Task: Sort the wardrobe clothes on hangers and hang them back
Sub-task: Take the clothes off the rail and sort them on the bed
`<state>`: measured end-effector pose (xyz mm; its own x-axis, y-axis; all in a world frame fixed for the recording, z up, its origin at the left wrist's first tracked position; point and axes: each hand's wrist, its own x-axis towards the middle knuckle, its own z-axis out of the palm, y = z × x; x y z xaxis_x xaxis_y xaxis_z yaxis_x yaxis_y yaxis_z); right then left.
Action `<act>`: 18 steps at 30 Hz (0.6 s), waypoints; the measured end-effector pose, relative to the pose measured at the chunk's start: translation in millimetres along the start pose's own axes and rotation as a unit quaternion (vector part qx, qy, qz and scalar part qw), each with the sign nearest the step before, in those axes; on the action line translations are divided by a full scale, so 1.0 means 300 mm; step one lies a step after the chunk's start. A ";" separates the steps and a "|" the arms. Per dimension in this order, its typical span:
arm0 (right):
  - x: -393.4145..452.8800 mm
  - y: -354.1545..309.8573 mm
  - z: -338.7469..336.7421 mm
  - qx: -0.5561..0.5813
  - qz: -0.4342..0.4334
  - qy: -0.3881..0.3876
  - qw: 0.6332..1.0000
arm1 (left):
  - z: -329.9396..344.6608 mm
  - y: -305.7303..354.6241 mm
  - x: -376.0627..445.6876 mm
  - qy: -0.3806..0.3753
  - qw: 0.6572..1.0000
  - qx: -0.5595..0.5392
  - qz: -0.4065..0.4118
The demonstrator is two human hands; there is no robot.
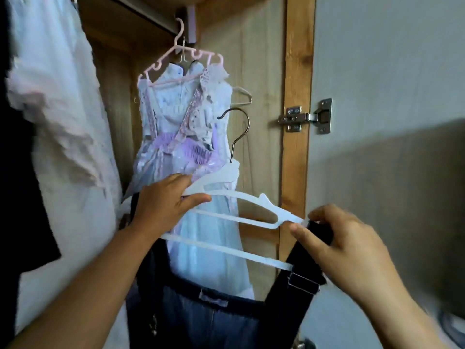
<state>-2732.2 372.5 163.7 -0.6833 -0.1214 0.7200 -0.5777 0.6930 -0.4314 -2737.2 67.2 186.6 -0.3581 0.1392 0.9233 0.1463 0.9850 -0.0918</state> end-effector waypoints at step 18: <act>-0.712 0.288 -0.182 -0.016 0.123 -0.113 0.986 | 0.010 0.657 -0.667 -0.148 0.957 -0.226 -0.106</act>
<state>-2611.8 497.1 2.1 -0.8855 -0.0991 0.4540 -0.3692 0.7435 -0.5577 -2639.6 233.8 -17.5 -0.6589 0.0304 0.7516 0.4025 0.8584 0.3181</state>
